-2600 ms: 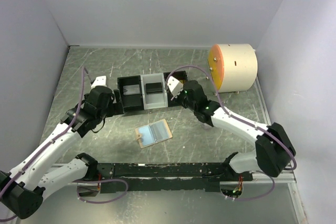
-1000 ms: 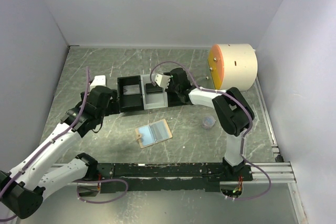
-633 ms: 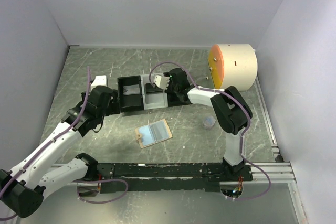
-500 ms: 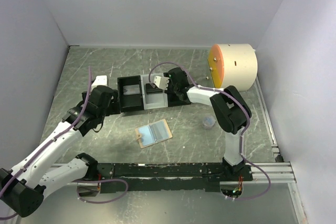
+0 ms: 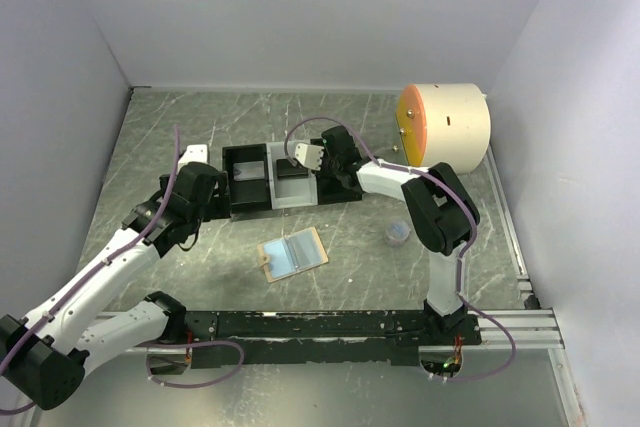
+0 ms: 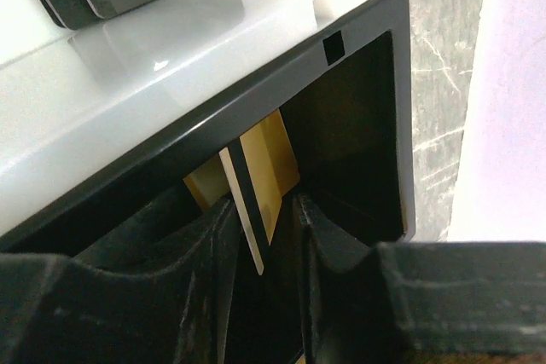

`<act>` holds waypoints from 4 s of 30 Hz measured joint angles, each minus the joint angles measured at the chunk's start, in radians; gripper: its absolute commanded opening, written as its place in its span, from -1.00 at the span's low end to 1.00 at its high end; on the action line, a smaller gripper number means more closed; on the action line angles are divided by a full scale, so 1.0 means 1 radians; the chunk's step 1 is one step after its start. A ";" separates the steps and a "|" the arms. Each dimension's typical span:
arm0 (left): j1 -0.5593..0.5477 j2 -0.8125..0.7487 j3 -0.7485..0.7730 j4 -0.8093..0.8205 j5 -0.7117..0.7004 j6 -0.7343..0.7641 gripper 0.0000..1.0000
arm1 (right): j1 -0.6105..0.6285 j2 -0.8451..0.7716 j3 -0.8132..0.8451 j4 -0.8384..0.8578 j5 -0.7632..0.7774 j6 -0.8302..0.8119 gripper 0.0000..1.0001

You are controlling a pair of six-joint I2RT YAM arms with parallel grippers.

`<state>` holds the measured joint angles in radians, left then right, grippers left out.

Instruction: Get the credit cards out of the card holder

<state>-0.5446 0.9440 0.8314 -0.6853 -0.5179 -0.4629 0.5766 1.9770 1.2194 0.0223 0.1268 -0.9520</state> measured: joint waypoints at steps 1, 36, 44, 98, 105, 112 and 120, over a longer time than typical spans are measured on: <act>0.000 0.000 0.000 0.000 0.002 0.000 0.92 | 0.000 0.000 0.001 -0.006 0.000 0.000 -0.35; 0.000 0.008 0.000 0.001 0.078 0.008 0.92 | -0.002 -0.199 -0.087 0.026 -0.084 0.270 0.12; 0.000 -0.024 -0.003 0.008 0.188 0.000 0.90 | -0.002 -0.559 -0.294 0.179 -0.128 0.882 0.03; -0.409 0.113 -0.397 0.355 0.381 -0.725 0.16 | 0.241 -0.498 -0.650 0.115 -0.324 1.673 -0.16; -0.430 0.198 -0.383 0.361 0.349 -0.734 -0.08 | 0.241 -0.477 -0.647 0.134 -0.359 1.674 -0.33; -0.458 0.230 -0.360 0.344 0.314 -0.742 -0.18 | 0.238 -0.480 -0.647 0.130 -0.369 1.675 -0.41; -0.468 0.236 -0.352 0.330 0.296 -0.744 -0.22 | 0.237 -0.496 -0.646 0.130 -0.391 1.685 -0.44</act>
<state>-1.0130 1.1801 0.4793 -0.3557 -0.2214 -1.2068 0.8135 1.4815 0.5735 0.1528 -0.2642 0.7330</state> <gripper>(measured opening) 0.401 0.289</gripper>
